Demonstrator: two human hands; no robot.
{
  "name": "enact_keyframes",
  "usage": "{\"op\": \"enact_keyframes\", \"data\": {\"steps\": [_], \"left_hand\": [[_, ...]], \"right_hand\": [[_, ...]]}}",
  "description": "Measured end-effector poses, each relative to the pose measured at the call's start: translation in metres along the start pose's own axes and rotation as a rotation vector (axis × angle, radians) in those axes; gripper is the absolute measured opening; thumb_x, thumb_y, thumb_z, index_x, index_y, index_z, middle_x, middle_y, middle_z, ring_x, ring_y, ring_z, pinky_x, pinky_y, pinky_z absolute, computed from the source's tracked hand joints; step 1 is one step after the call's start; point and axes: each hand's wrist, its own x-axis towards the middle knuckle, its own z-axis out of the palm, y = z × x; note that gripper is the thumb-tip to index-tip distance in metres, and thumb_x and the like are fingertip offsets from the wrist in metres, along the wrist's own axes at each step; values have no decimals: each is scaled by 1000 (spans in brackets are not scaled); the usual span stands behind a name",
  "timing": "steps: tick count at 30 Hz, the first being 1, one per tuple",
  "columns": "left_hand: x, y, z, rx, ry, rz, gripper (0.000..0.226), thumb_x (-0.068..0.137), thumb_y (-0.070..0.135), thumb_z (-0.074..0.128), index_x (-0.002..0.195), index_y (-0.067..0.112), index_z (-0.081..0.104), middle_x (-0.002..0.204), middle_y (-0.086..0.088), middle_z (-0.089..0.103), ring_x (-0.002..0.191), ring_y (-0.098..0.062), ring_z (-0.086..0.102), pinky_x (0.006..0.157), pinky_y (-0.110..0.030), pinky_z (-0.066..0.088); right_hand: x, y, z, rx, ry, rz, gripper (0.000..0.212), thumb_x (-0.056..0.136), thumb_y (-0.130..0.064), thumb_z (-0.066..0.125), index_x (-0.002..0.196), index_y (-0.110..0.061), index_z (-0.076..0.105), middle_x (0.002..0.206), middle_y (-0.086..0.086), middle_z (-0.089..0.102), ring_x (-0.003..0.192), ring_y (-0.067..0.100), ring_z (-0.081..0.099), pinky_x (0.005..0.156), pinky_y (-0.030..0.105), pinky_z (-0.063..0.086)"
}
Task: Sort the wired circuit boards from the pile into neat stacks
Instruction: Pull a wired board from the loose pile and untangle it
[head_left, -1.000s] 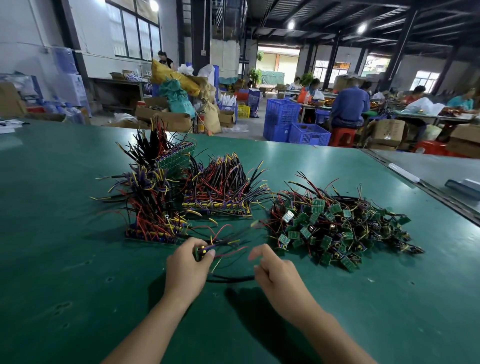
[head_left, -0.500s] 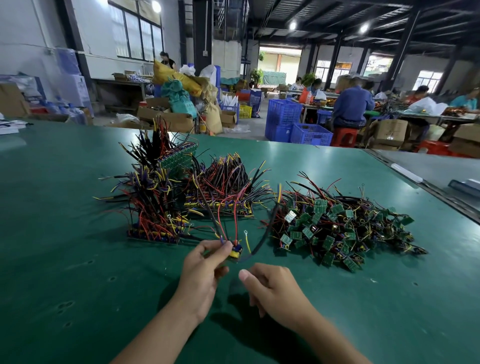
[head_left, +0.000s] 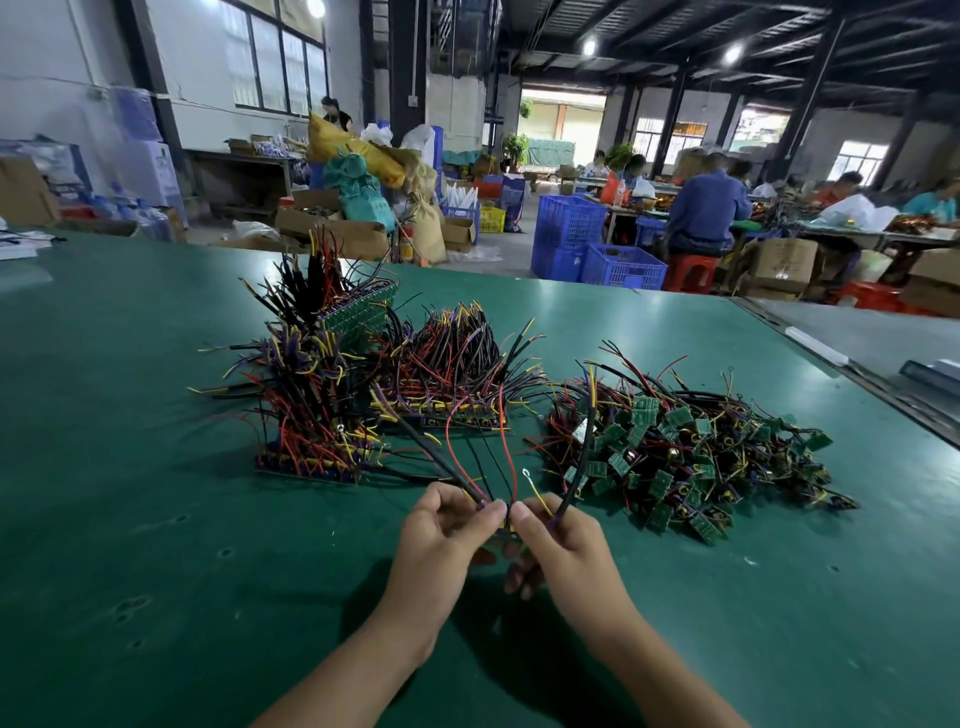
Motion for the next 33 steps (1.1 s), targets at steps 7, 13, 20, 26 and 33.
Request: {"op": "enact_keyframes", "data": {"steps": [7,13,20,26,33], "left_hand": [[0,1,1,98,-22,77,14,91,12,63,80,9,70,72,0,71,72,-10,66,67,-16,50],[3,-2,-2,150,-44,84,18,92,12,60,78,15,71,72,2,70,74,-10,66,69,-17,49],[1,-2,0,205,-112,16,45,90,41,63,70,0,61,62,-13,60,61,-23,57,65,-36,46],[-6,9,1,284,-113,134,58,92,43,55,63,-7,56,53,-16,48,52,-25,46,58,-40,41],[-8,10,4,164,-121,44,40,97,22,52,73,-8,66,65,-24,60,63,-31,55,67,-49,46]], "right_hand": [[-1,-3,3,208,-33,86,26,94,-27,58,92,-3,65,69,16,69,49,25,61,44,27,48],[-1,-3,3,267,-52,125,21,97,-21,57,95,-1,63,72,17,70,53,24,63,48,27,50],[-3,-7,4,179,-109,44,19,92,-24,61,84,-11,72,68,8,67,57,26,64,53,30,53],[-7,-11,1,209,-231,105,36,90,-43,59,83,-7,63,62,13,63,50,27,61,47,30,48],[-11,-13,3,76,-288,61,55,91,-56,48,55,-15,55,50,11,53,36,20,44,41,22,35]]}}
